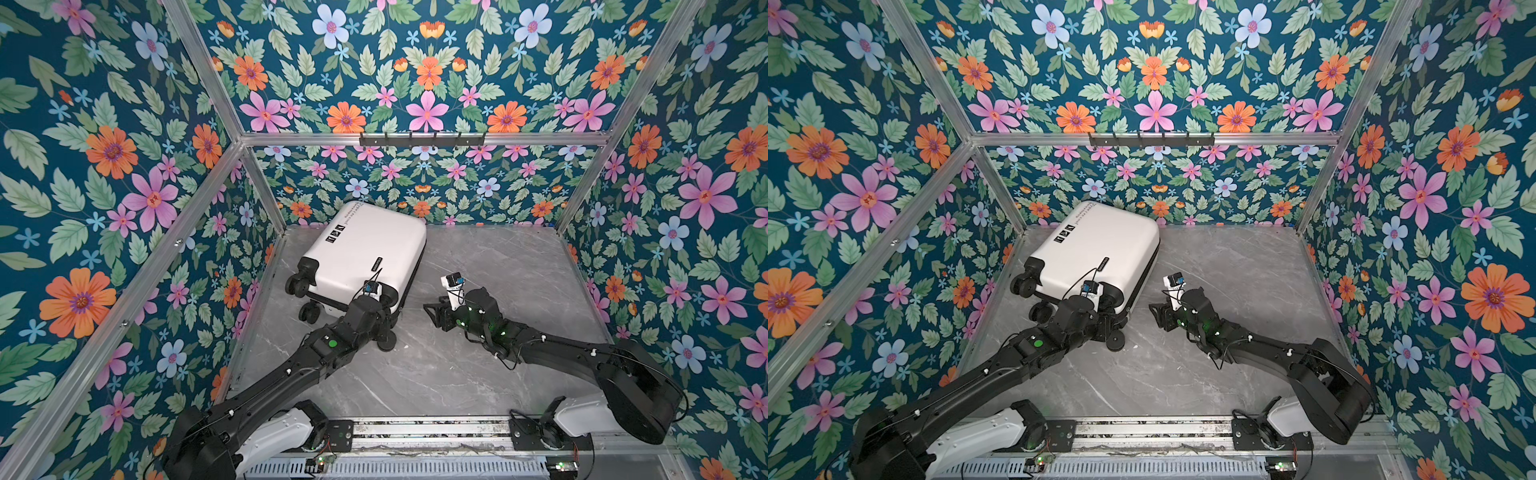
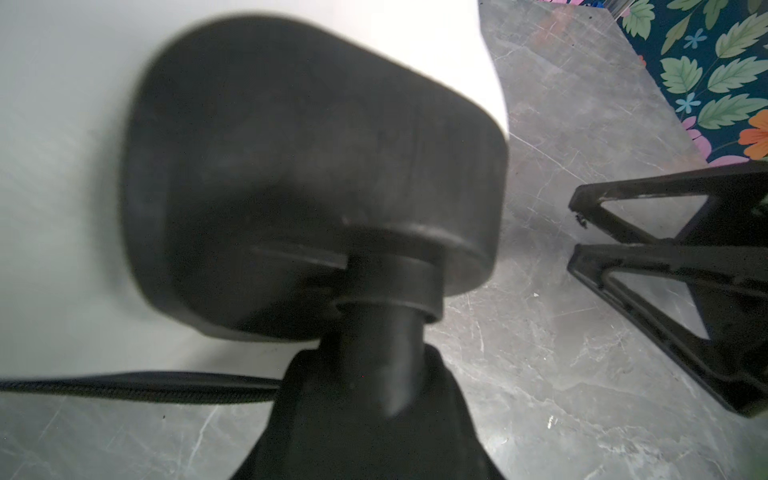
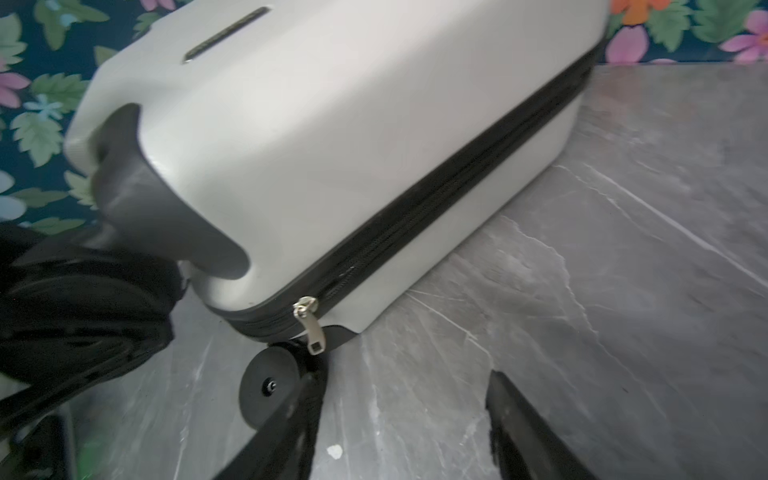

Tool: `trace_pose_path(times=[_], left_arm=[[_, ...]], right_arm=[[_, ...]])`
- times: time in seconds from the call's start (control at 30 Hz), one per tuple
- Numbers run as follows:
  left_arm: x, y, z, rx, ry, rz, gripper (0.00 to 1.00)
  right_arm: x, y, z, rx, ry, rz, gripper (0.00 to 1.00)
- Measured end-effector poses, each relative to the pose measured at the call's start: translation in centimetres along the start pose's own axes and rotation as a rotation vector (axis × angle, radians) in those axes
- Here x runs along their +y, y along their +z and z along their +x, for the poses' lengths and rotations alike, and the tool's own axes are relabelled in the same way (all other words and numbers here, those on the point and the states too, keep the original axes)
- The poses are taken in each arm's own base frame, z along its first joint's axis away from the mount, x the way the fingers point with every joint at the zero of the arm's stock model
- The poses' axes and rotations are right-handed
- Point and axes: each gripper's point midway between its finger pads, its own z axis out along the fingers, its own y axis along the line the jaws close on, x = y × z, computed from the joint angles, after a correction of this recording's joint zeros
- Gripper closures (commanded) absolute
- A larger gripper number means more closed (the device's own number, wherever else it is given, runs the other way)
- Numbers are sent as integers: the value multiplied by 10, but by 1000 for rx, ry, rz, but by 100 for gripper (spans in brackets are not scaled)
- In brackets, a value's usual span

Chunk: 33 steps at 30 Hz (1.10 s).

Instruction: Pack the luggage

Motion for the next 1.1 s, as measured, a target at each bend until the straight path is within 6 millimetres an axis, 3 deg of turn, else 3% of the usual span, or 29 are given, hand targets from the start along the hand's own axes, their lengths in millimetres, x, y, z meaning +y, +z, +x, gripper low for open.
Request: trace_pose_path(times=[0.23, 0.47, 0.73, 1.1], left_arm=[[-1, 0, 1, -10, -12, 10, 100], [-1, 0, 0, -16, -21, 16, 100], [-2, -1, -1, -16, -23, 16, 100], [-1, -1, -1, -12, -22, 12, 100]], right_arm=[[36, 17, 25, 83, -98, -175, 42], [59, 35, 47, 146, -134, -267, 48], [55, 63, 54, 172, -147, -259, 49], [51, 76, 51, 160, -193, -186, 57]])
